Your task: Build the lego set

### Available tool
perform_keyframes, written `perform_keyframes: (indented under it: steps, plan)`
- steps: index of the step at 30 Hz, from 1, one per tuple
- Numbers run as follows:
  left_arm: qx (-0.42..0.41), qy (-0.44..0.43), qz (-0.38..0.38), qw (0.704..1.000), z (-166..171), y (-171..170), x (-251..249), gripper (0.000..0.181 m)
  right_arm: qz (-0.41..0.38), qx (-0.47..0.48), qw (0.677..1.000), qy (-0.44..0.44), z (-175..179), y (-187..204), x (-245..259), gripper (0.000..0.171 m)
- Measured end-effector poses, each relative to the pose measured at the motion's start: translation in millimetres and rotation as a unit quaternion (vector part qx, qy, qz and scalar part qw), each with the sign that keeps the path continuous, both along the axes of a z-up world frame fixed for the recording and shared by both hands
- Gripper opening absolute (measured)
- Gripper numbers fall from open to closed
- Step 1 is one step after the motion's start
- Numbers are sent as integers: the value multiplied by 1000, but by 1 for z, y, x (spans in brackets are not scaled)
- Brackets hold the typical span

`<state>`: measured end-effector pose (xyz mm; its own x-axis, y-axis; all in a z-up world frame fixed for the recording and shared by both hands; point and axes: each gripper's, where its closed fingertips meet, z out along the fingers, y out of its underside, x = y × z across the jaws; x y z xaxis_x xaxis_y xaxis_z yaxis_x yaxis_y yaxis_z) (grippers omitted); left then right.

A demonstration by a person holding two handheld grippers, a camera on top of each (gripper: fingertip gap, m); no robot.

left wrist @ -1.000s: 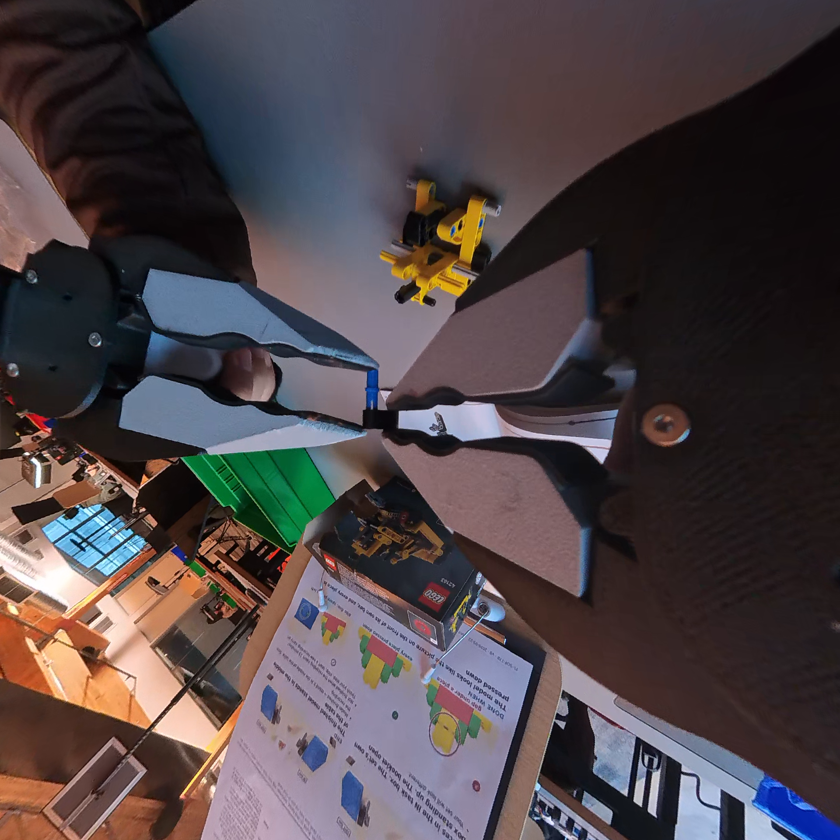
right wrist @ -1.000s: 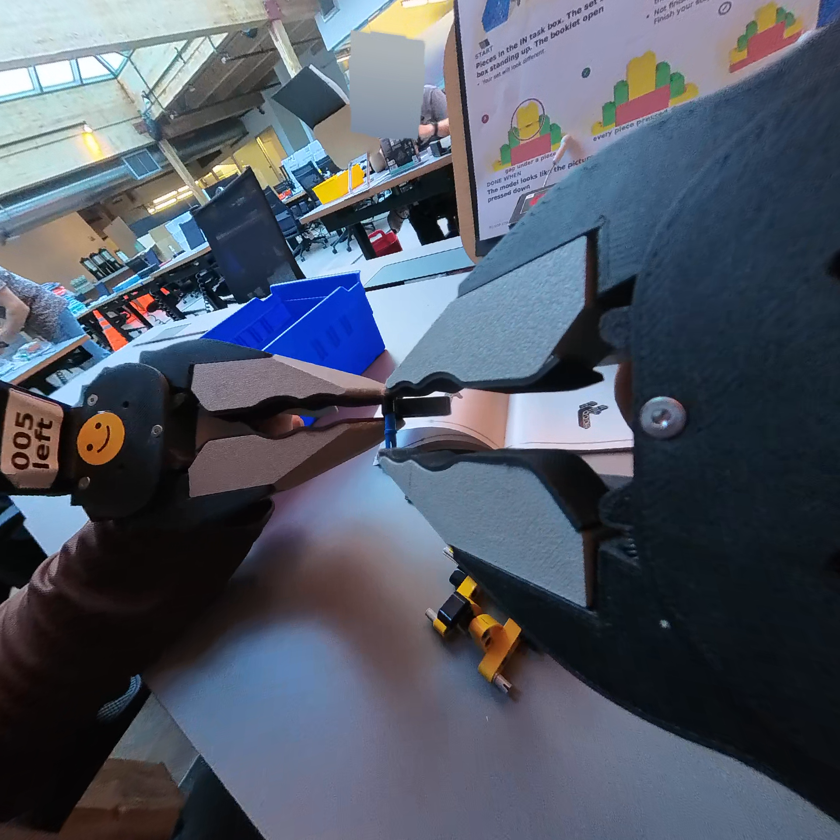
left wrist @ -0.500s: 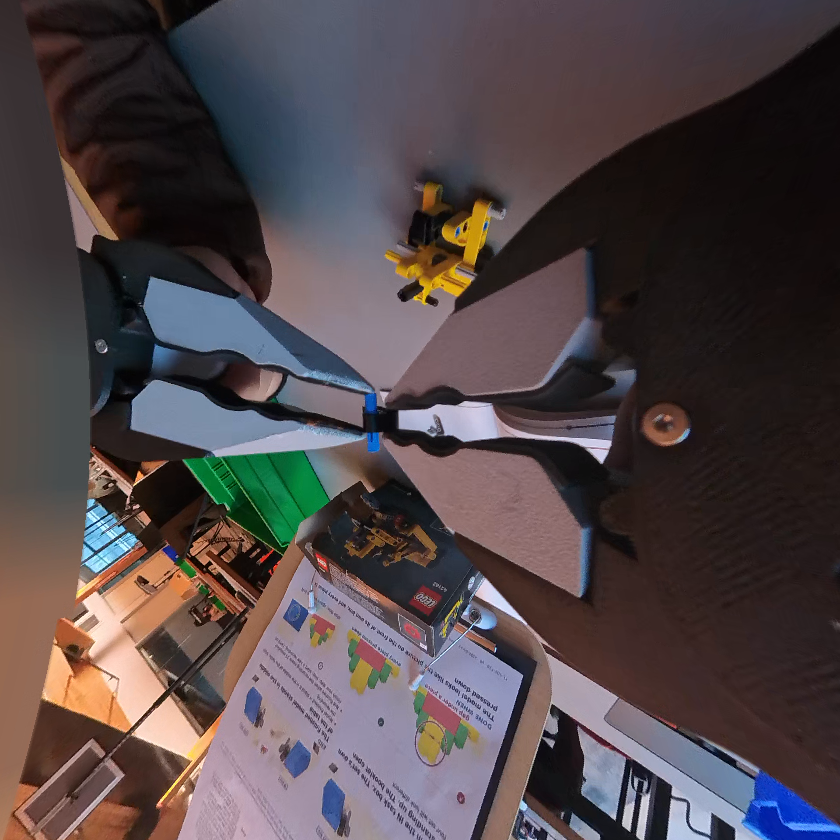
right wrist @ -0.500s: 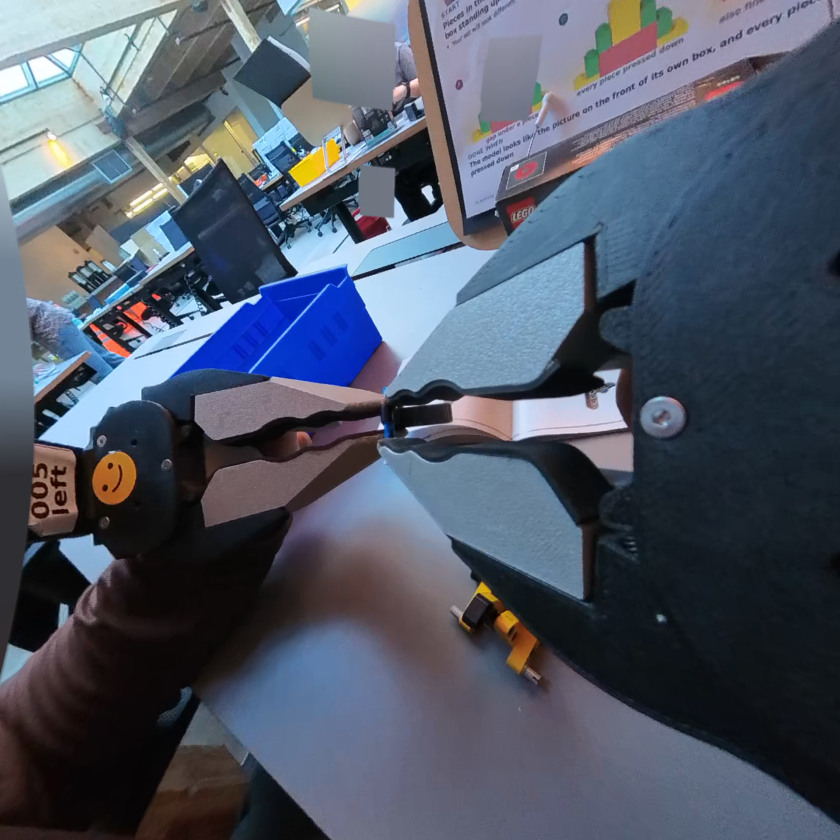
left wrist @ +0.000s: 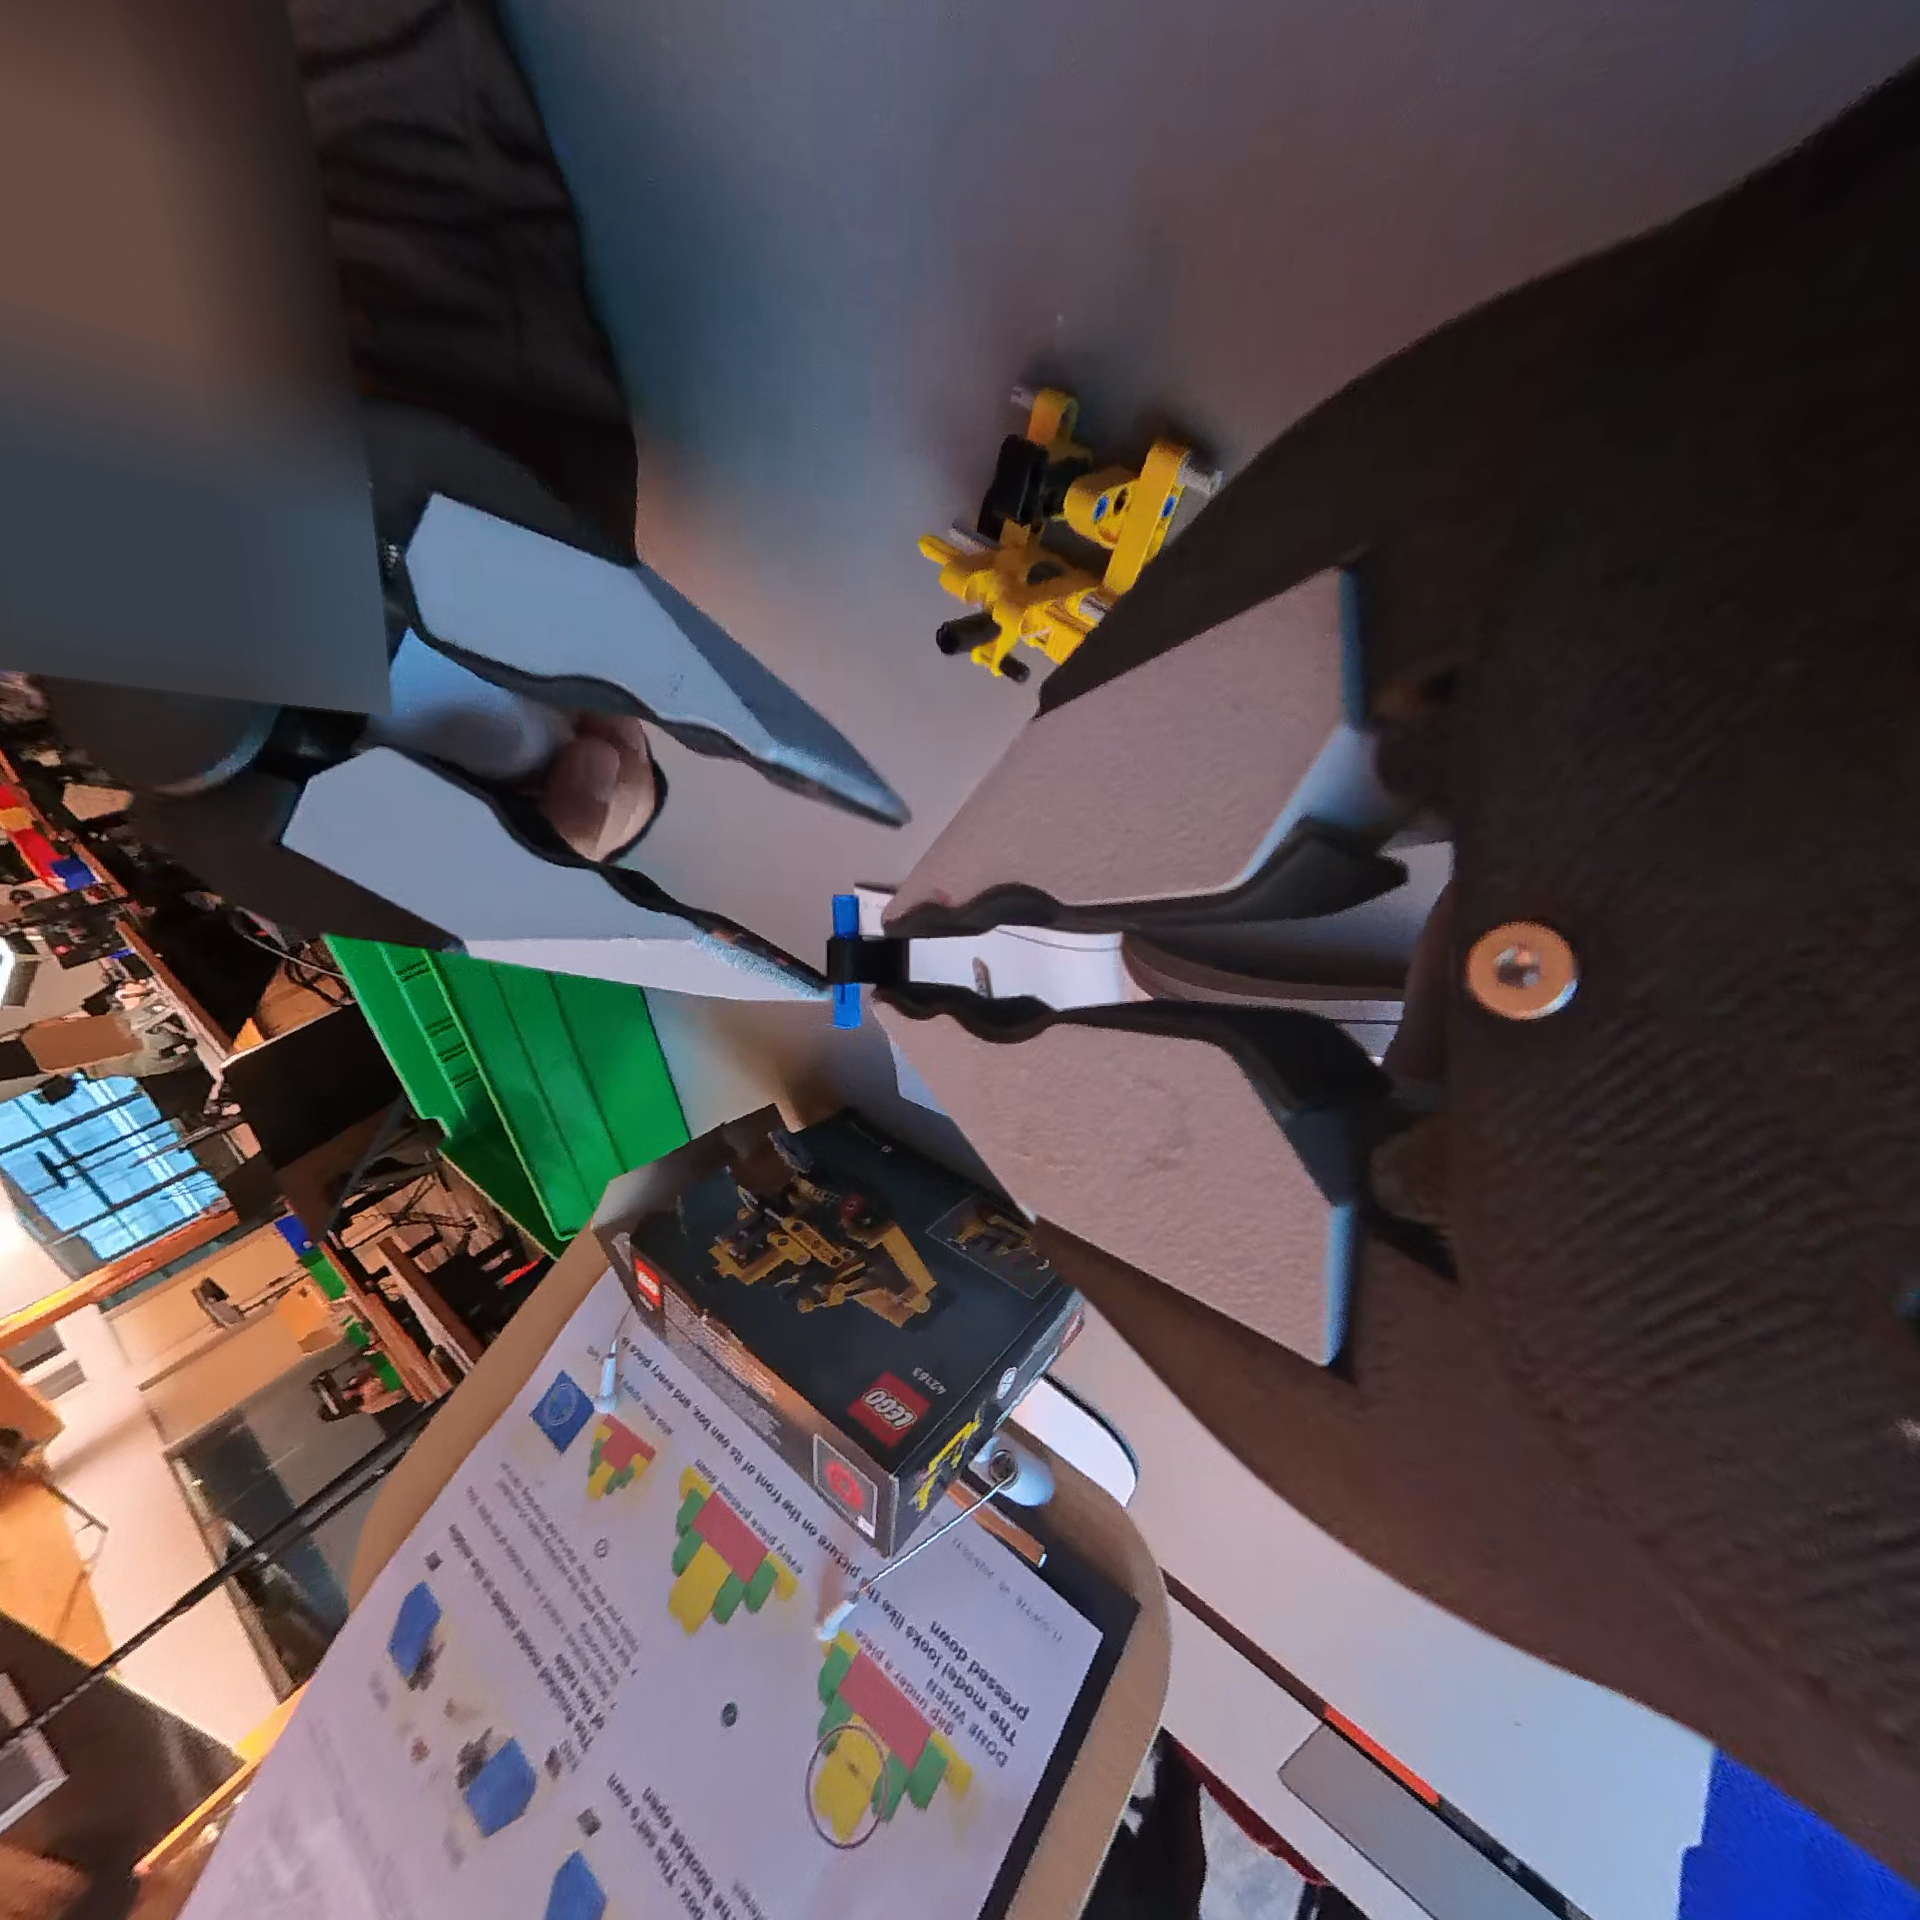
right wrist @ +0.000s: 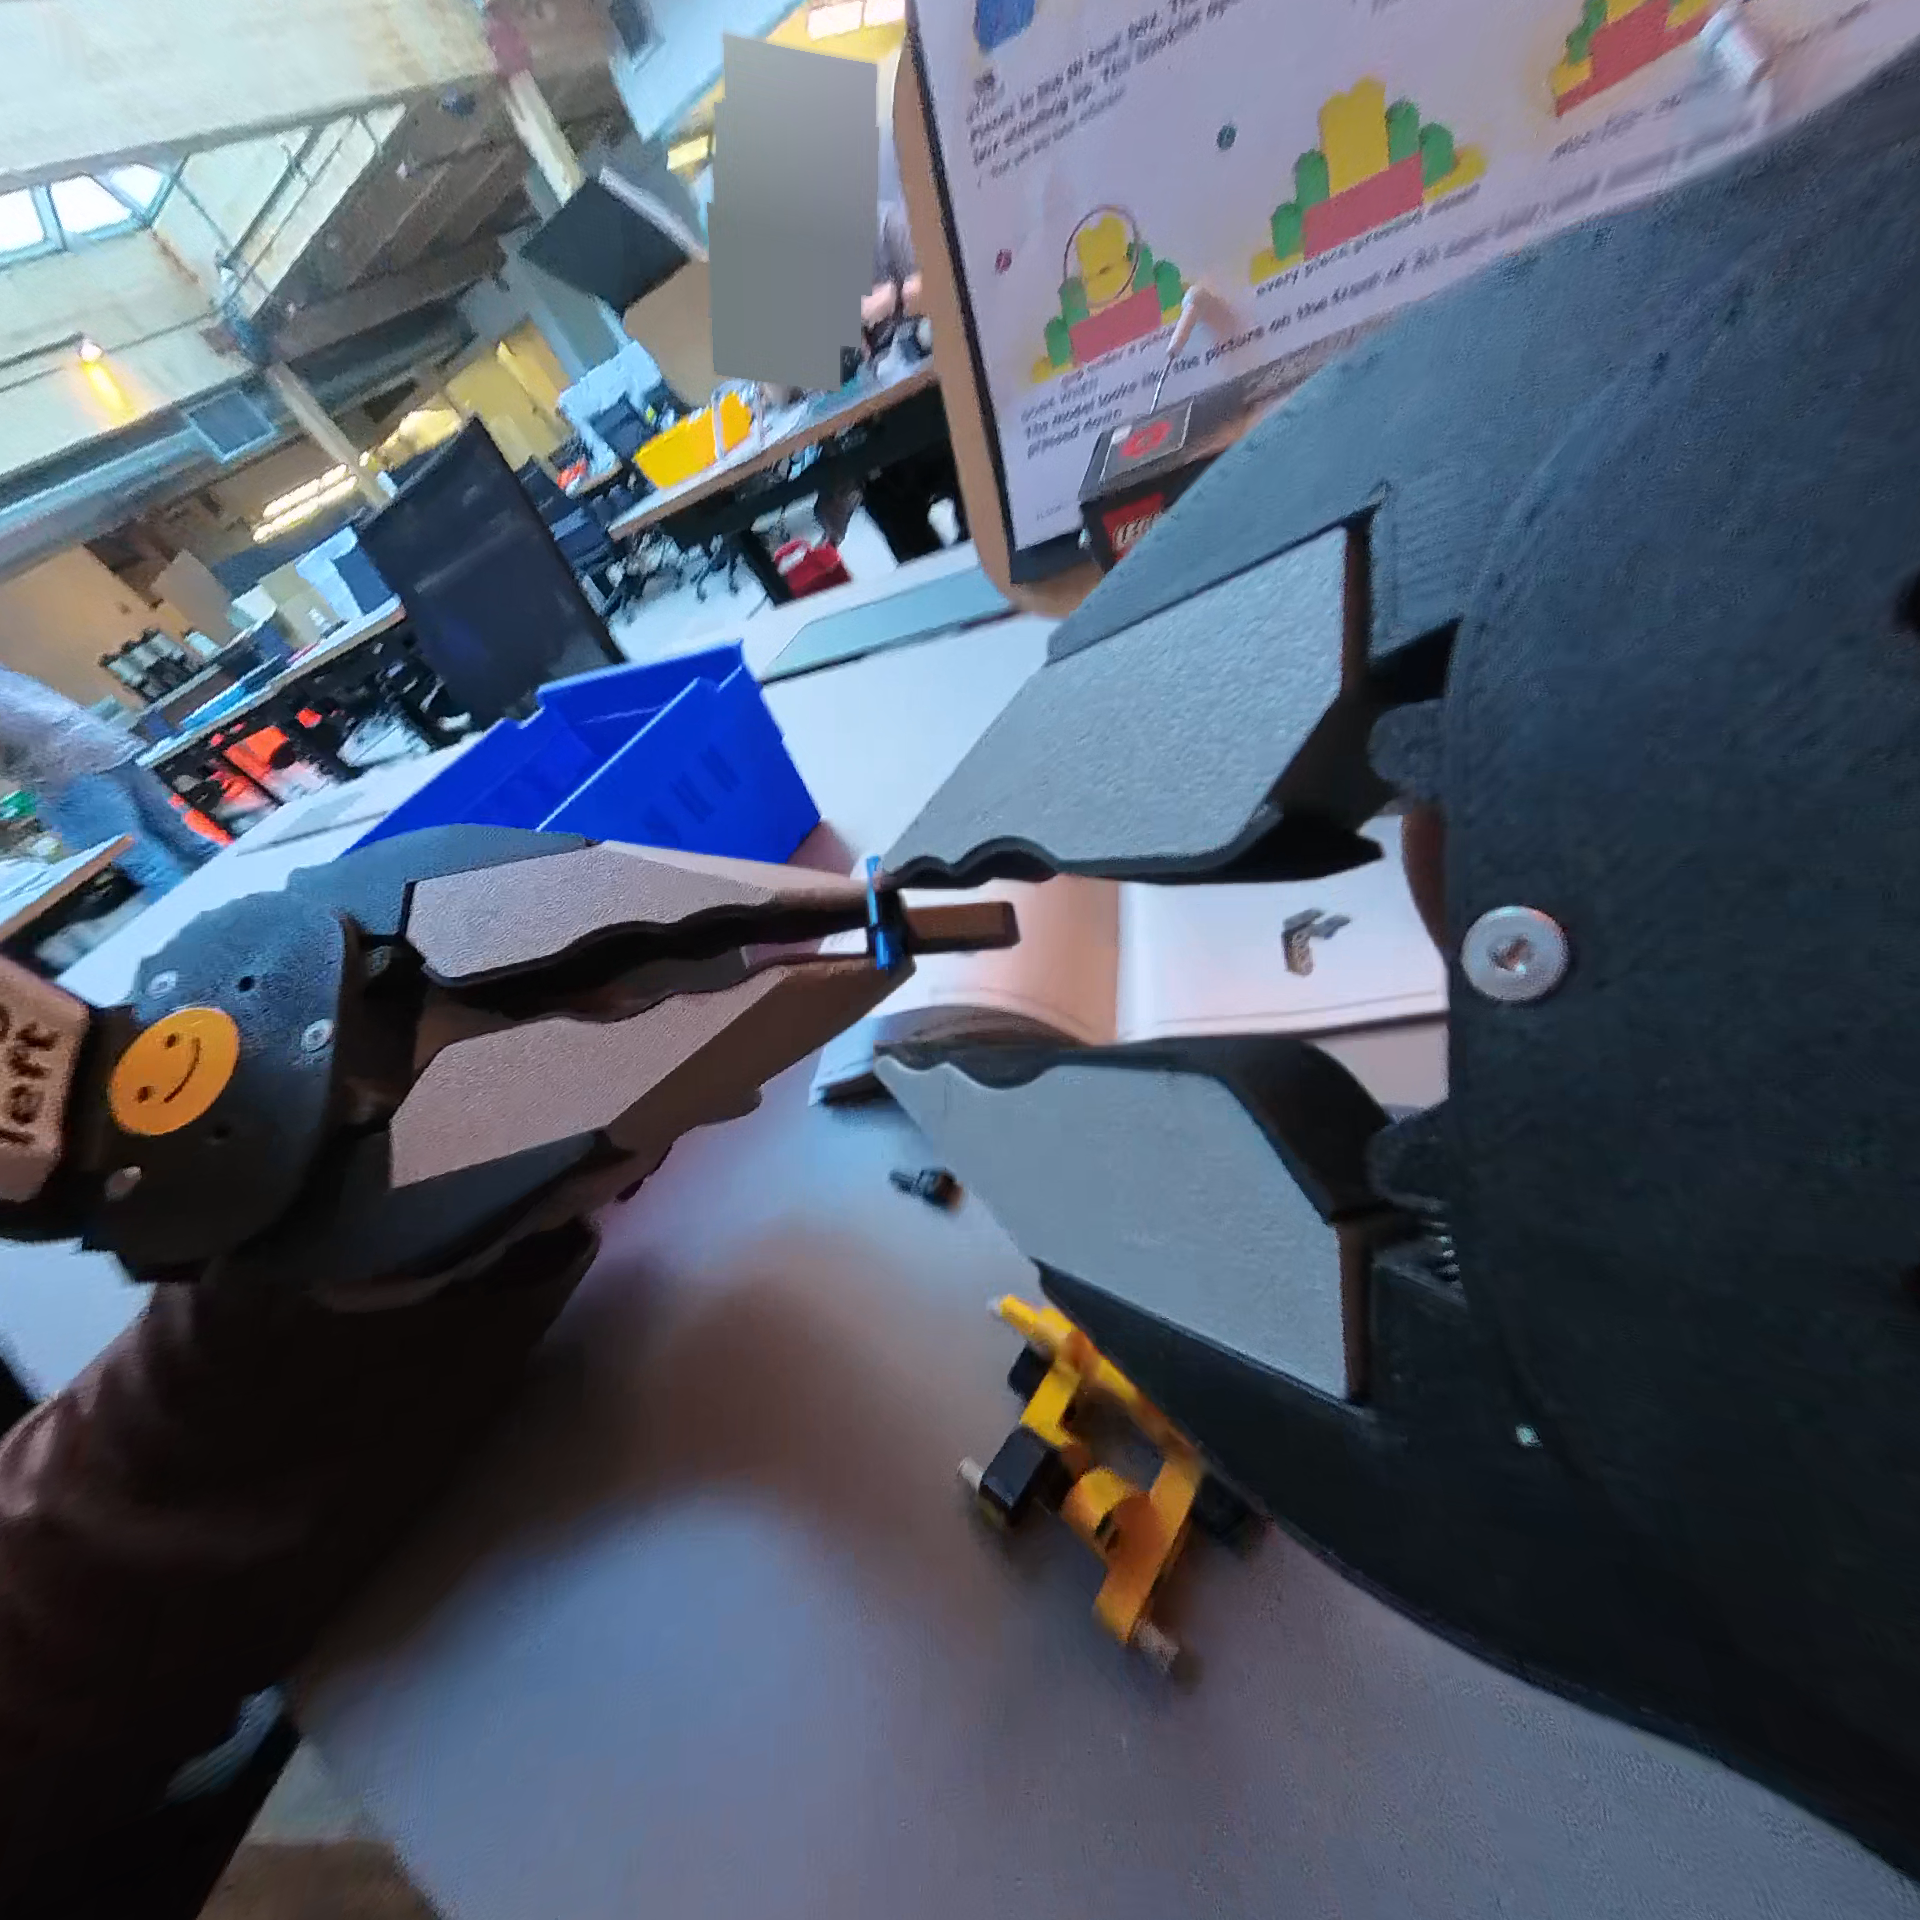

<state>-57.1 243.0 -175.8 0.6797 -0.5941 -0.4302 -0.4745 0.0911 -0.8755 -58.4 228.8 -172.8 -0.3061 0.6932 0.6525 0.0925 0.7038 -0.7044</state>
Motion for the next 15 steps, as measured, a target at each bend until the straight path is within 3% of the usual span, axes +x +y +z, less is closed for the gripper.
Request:
perform_keyframes:
  steps: [3,8,10,13,15]
  plan:
    - [-3,-14,-1,1000,1,0,3,5,-59,73,996,10,-5,16,-6,20]
    - [-41,-73,25,996,0,6,2,5,-79,116,989,36,-4,20,-8,20]
    - [-67,-122,39,989,0,9,0,5,-93,124,987,48,-1,23,-9,22]
    - [-116,-206,46,970,3,8,-1,5,-96,180,977,64,-2,19,-8,6]
    - [-148,-260,41,953,5,3,-1,5,-102,219,968,72,1,14,-8,5]
